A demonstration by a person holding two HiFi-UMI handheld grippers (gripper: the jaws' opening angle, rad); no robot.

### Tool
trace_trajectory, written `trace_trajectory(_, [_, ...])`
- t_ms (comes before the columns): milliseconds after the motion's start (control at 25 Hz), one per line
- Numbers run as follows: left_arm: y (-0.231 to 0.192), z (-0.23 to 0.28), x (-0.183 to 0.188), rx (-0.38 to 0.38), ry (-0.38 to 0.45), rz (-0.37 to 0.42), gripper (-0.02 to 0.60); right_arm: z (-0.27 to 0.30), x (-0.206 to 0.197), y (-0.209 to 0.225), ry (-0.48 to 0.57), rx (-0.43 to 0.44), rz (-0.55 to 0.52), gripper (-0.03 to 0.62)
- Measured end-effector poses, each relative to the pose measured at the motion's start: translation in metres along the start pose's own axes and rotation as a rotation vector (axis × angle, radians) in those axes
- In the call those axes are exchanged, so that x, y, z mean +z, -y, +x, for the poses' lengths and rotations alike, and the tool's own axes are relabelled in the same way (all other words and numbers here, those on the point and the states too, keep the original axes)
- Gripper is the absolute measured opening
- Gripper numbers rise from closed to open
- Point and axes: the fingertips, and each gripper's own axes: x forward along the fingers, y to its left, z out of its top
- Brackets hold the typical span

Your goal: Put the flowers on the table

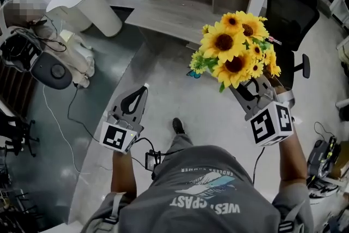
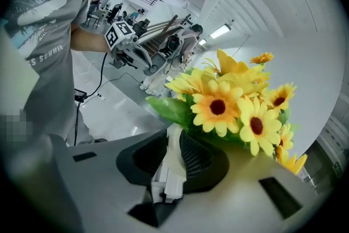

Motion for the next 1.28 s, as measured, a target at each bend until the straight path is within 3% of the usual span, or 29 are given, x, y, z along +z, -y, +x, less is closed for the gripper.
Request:
trace_trajectory(280, [-0.010,-0.001,0.010,-0.002,-0.003,0.005,0.014,-0.003,0.004,-0.002,-0.001,0.011,0.028,0.097])
trace_trajectory(560, [-0.013,0.005,0.009,-0.025,0.014,-0.049,0.014,-0.002,0.002,-0.001,-0.027,-0.022,0.034,0.097])
trace_trajectory(760, [-0.017,0.009,0.008,-0.046,0.048,0.000,0.014,0.000,0.000,-0.001,-0.041,-0.035,0.037,0.097])
trace_trajectory(1280, [-0.019,0.002,0.010,-0.068,0.051,0.007,0.014,0.000,0.000,-0.001,-0.063,-0.050,0.050,0.097])
